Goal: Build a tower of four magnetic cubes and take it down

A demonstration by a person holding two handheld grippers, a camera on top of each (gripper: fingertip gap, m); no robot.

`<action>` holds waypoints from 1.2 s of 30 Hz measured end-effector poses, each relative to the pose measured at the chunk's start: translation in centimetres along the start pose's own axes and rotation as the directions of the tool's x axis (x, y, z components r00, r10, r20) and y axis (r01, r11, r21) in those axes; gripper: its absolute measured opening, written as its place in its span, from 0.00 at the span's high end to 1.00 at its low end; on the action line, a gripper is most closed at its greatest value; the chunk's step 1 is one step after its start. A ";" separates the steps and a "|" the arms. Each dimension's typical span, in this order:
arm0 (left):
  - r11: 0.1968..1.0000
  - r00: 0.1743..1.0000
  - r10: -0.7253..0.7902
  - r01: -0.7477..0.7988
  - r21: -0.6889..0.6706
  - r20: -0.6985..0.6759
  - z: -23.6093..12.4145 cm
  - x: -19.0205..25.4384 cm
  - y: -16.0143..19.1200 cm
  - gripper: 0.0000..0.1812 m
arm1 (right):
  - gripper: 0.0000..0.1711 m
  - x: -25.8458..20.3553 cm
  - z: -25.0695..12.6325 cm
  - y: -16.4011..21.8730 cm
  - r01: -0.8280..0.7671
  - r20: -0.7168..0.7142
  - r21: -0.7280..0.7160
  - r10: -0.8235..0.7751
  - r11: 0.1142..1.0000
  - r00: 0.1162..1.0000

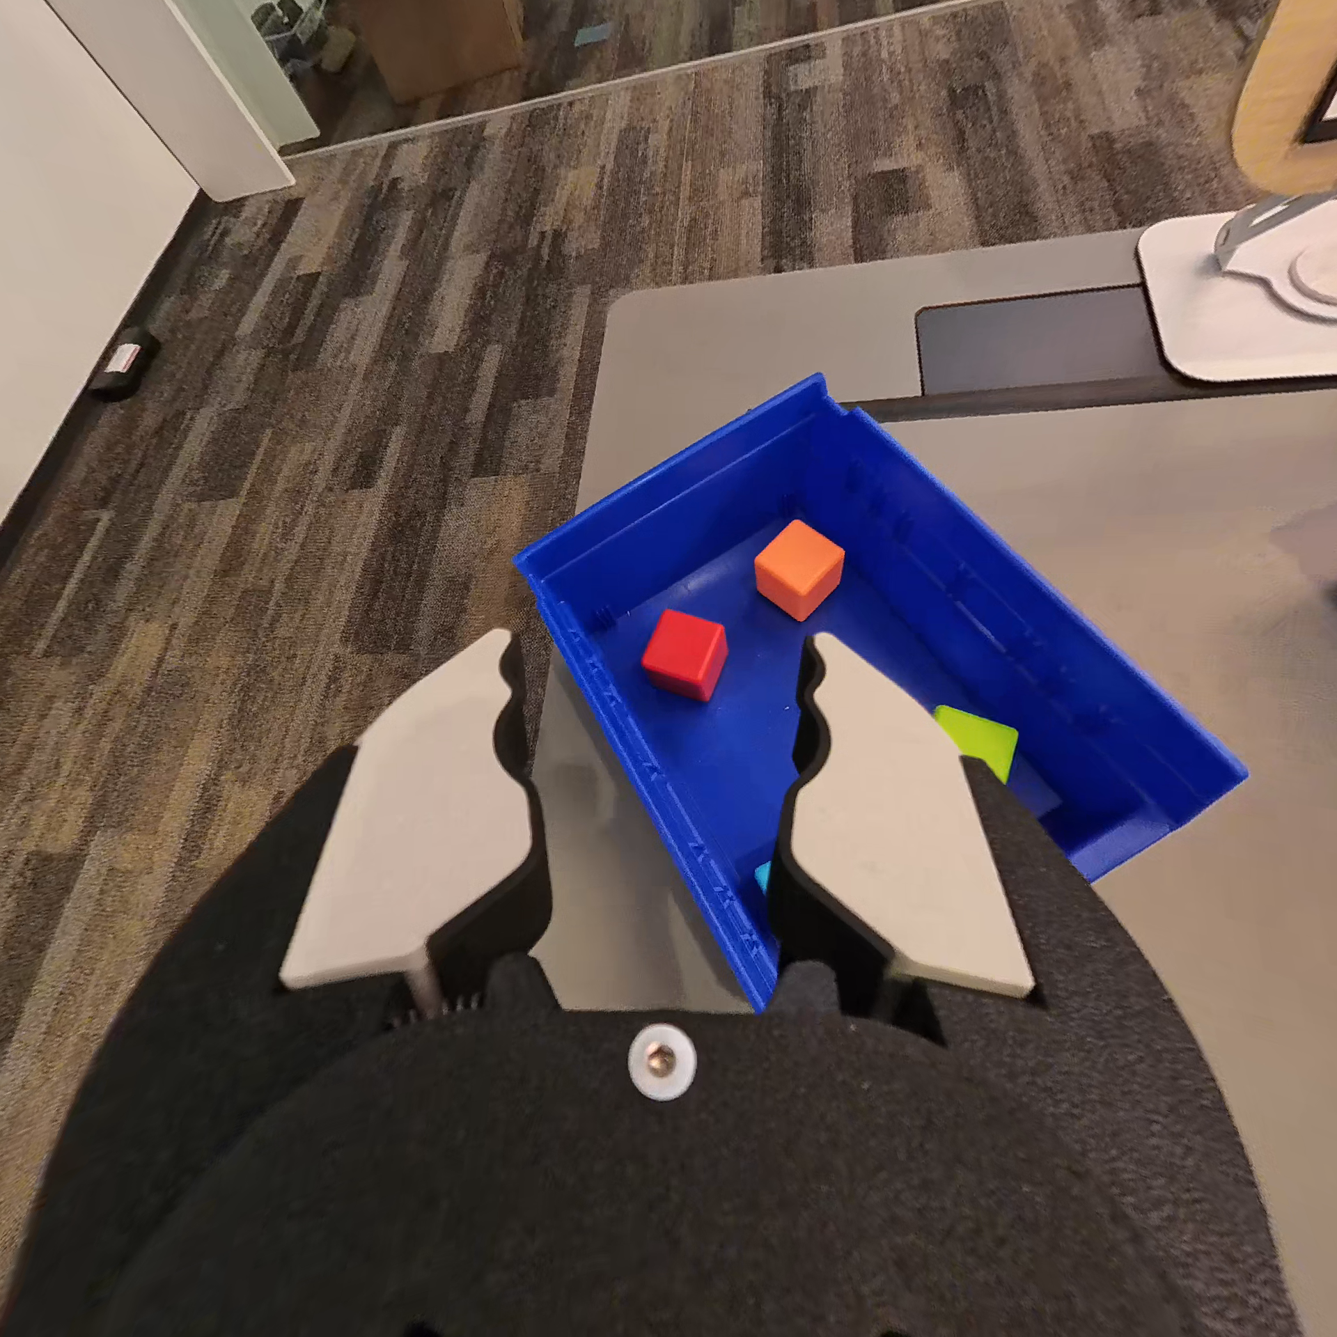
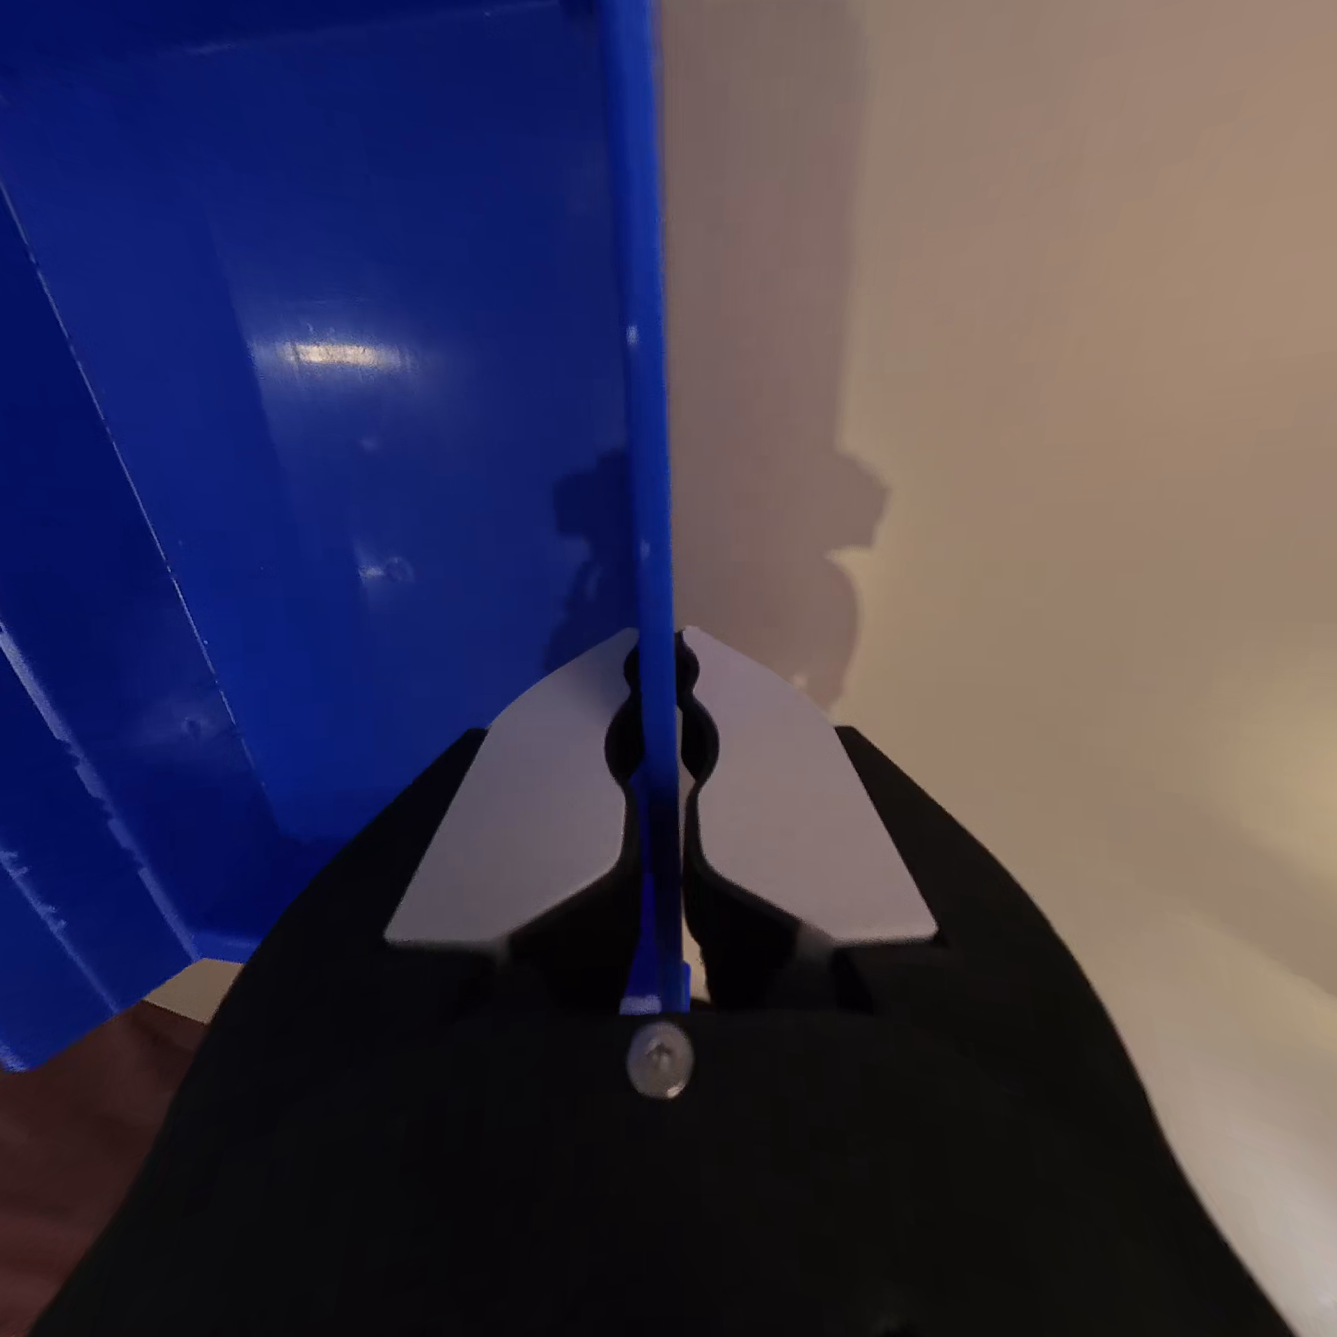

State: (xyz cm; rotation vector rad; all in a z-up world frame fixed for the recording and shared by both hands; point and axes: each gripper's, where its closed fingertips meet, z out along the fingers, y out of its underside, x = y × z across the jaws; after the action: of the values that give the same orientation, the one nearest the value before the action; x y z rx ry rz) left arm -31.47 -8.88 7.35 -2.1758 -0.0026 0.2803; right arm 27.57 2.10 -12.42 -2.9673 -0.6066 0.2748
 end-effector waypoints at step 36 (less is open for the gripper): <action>0.941 0.973 -0.225 0.202 -0.271 -0.056 3.4 -0.9 6.0 0.56 | 0.77 20.5 -10.7 7.7 -0.233 -0.189 0.440 0.343 0.867 0.920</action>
State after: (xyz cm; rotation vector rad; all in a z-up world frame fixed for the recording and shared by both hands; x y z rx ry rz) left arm -33.61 -9.72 0.80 -2.4262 -0.2393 0.0633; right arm 51.13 2.53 -6.17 -2.6058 -0.0509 0.0206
